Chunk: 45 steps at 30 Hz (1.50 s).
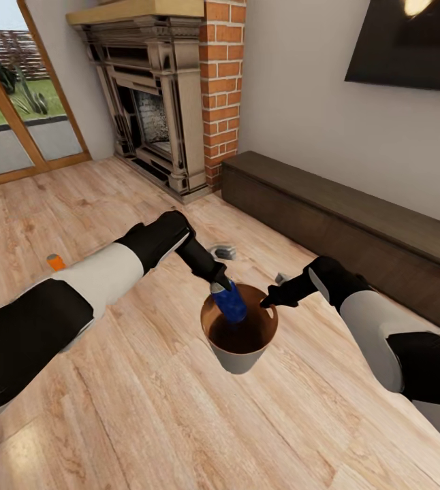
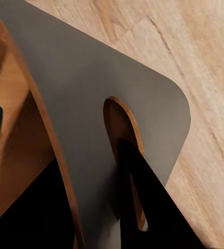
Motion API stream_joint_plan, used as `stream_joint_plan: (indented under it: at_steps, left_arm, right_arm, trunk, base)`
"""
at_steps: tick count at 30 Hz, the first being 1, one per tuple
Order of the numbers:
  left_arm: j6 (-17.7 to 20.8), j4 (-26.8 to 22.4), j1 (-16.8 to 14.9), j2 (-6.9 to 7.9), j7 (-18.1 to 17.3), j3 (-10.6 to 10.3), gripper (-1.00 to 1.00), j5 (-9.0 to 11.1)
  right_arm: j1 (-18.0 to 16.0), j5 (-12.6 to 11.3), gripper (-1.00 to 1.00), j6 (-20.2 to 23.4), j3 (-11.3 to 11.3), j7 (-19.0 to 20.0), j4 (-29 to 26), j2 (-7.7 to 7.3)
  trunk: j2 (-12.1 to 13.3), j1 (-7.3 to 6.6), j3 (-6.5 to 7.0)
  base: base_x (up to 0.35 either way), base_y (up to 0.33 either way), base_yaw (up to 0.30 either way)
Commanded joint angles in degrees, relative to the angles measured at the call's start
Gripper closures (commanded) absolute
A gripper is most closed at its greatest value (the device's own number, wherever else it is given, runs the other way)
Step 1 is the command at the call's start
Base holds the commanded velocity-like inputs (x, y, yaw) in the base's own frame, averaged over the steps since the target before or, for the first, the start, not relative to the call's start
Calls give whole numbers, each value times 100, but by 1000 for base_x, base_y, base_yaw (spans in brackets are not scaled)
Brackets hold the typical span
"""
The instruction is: Put the three can of soda from the living room inside the tash can in the kitchen.
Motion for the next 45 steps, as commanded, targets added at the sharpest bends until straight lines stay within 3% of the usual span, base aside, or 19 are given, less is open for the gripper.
stream_joint_plan:
  at_steps: [1, 13, 27, 45]
  left_arm:
    - [0, -32, 80, -4, 61, 3, 100, -2]
    - [0, -360, 777, -20, 701, 2, 100, 10]
    - [0, -519, 1213, -58, 1636, 2, 100, 8]
    - [0, -622, 1363, -65, 1789, 2, 100, 8]
  right_arm:
    - [-24, -217, 100, 84, -54, 24, -2, 22]
    - [-132, -237, 100, 84, -59, 24, 10, 258]
    - [-135, -241, 100, 84, -58, 24, 48, 410]
    - [-135, -226, 100, 84, -57, 24, 51, 414]
  trunk:
    - [0, -1, 1]
    - [0, -1, 1]
    - [0, -1, 1]
    - [0, -1, 1]
  base:
    - [0, 0, 0]
    - [0, 0, 0]
    - [0, 0, 0]
    - [0, 0, 0]
